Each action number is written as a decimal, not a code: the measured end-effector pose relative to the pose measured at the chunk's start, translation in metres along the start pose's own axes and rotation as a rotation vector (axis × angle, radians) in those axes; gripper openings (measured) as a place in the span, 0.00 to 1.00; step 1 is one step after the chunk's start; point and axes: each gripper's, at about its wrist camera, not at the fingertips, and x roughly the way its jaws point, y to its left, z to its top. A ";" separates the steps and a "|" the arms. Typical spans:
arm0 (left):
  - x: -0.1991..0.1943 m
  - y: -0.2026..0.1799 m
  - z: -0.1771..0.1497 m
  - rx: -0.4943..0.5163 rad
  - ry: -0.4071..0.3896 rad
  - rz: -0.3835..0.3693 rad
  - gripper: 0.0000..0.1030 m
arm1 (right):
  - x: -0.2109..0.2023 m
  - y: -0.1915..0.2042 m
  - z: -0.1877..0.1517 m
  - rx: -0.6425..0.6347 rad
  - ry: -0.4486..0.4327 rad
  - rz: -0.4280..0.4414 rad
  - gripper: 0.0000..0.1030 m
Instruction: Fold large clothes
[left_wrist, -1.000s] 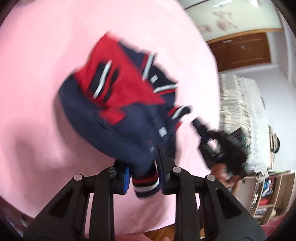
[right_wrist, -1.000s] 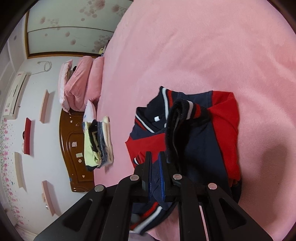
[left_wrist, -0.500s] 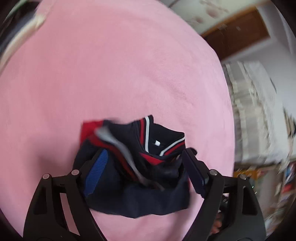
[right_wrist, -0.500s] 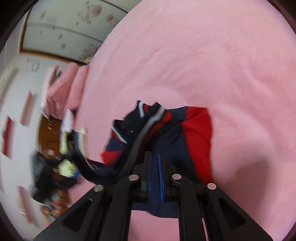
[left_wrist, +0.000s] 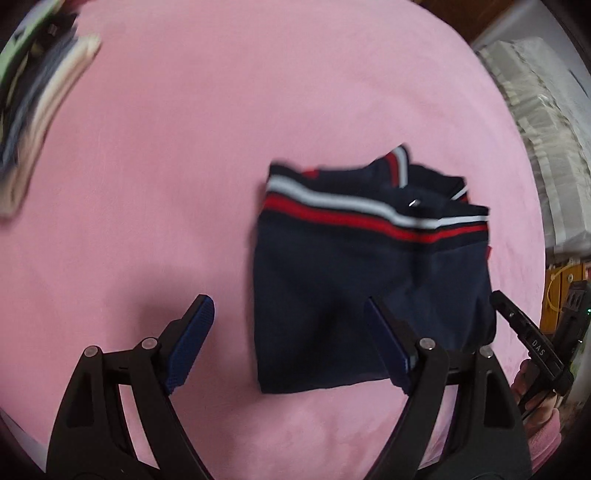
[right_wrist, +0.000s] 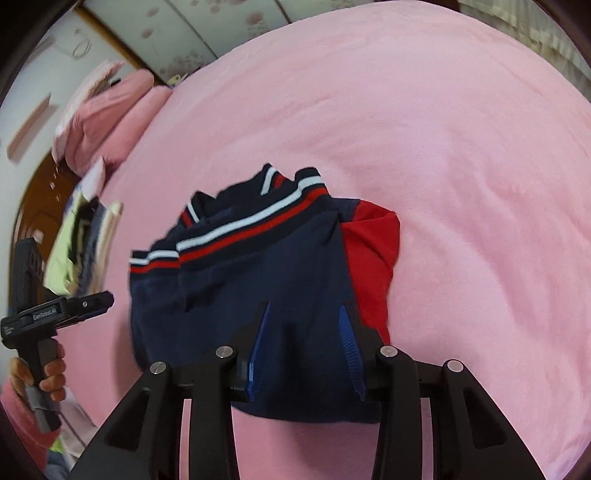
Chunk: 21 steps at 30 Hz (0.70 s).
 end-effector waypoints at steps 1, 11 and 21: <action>0.007 0.002 -0.003 -0.011 0.004 -0.006 0.79 | 0.005 0.001 0.001 -0.011 0.004 -0.006 0.37; 0.014 0.007 0.008 -0.005 -0.082 -0.013 0.54 | 0.049 0.010 0.054 -0.210 -0.003 -0.033 0.37; 0.020 0.001 0.021 0.038 -0.060 0.046 0.40 | 0.040 0.019 0.067 -0.211 -0.091 -0.025 0.08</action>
